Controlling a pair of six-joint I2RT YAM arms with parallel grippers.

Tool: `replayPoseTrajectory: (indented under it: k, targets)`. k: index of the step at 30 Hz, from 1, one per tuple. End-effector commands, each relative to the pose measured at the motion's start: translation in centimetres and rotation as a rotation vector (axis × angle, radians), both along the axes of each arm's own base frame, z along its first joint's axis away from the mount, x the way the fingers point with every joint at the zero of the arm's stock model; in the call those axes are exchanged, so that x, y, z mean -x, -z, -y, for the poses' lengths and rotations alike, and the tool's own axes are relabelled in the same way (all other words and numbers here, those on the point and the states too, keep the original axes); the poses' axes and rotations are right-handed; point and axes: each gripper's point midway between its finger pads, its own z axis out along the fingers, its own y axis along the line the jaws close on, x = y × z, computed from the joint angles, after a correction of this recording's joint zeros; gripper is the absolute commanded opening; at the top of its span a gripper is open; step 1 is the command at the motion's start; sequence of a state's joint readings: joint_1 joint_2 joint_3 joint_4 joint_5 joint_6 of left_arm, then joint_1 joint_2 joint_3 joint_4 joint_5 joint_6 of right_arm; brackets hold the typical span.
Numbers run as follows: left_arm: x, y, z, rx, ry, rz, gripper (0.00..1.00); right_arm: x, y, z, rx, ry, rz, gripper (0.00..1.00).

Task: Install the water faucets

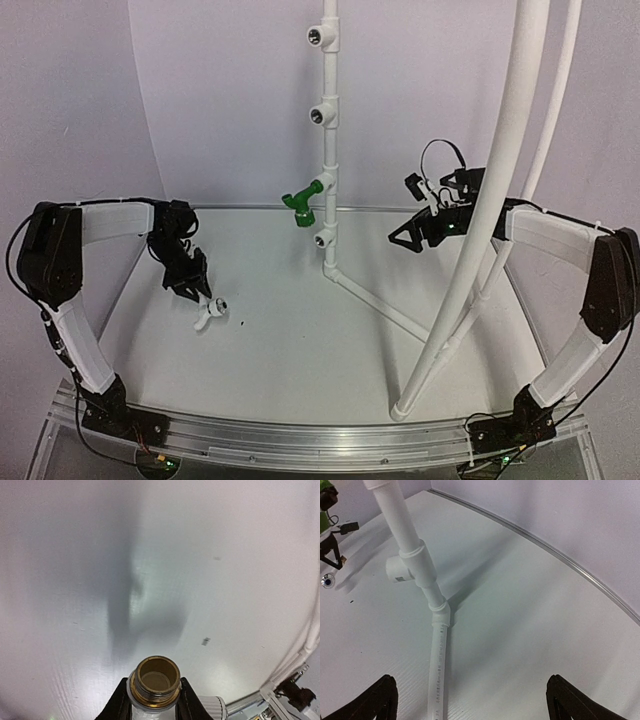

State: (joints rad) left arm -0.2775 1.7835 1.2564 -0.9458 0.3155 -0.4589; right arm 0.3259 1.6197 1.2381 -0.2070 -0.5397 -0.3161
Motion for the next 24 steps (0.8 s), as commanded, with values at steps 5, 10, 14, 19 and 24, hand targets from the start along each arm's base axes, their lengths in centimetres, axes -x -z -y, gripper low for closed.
replayPoseTrajectory:
  k: [5, 10, 14, 19, 24]
  targets:
    - [1.8, -7.9, 10.9, 0.476, 0.231, 0.137, 0.00, 3.4, -2.3, -2.6, -0.085, -0.228, 0.051, 0.98]
    - [1.3, -9.2, 13.1, 0.603, 0.166, 0.149, 0.00, 5.0, -2.3, -4.1, -0.092, -0.287, 0.052, 0.98]
    - [1.0, -10.7, 15.4, 0.771, 0.151, 0.173, 0.00, 6.6, -1.4, -6.1, -0.098, -0.351, 0.029, 0.98]
    - [1.6, -13.1, 18.1, 0.897, 0.250, 0.245, 0.00, 7.6, -0.4, -8.3, -0.136, -0.403, -0.029, 0.94]
    - [0.4, -14.8, 19.1, 0.955, 0.193, 0.310, 0.00, 7.5, -0.7, -9.6, -0.194, -0.377, -0.064, 0.89]
